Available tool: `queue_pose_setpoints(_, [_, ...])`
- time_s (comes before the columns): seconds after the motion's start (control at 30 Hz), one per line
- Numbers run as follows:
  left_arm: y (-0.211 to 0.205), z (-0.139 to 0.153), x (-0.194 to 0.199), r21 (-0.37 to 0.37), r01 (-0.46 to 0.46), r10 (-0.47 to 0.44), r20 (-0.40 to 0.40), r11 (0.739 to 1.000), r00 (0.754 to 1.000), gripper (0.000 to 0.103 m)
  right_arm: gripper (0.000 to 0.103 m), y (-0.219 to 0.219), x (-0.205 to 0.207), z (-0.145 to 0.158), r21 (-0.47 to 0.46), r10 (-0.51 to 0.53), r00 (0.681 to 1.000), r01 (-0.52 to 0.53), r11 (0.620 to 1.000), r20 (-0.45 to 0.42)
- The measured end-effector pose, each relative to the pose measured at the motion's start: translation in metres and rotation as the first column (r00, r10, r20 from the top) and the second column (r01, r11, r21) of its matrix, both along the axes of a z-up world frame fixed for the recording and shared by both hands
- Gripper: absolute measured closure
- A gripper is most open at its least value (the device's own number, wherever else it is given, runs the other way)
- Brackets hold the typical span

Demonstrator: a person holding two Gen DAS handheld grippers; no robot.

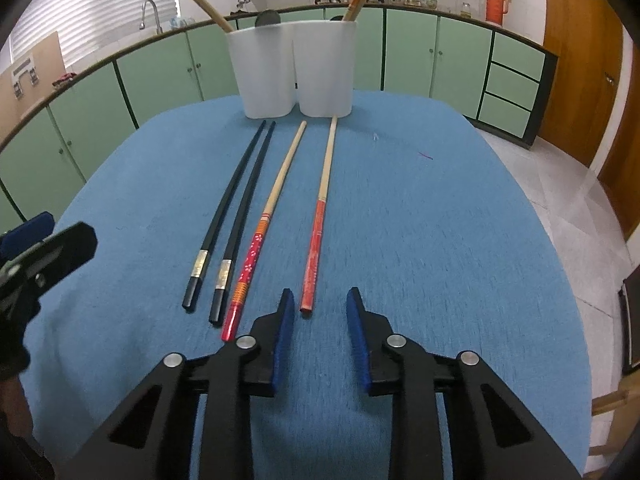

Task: Organize utensils
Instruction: 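Move both open tools back over the remaining chopsticks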

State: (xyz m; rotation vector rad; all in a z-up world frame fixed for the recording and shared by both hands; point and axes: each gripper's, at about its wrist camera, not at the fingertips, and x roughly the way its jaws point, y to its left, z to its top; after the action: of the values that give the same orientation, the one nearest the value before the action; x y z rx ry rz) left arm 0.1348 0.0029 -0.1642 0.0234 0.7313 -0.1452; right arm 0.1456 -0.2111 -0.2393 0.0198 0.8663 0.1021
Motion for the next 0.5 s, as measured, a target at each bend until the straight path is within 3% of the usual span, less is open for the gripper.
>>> queue_pose_setpoints(0.1, [-0.004,-0.002,-0.001,0.000,0.010,-0.010,-0.008,1.000,1.000,0.011,0.095,0.003,0.000,0.000,-0.014,0.009,1.000,-0.009,1.000,0.002])
queue_pose_setpoints(0.5, [-0.028,-0.020,-0.006,-0.010,0.059,-0.059,-0.060,0.998,0.996,0.012,0.097,-0.023,-0.016,0.006,0.038,-0.020,1.000,0.020,0.999,0.009])
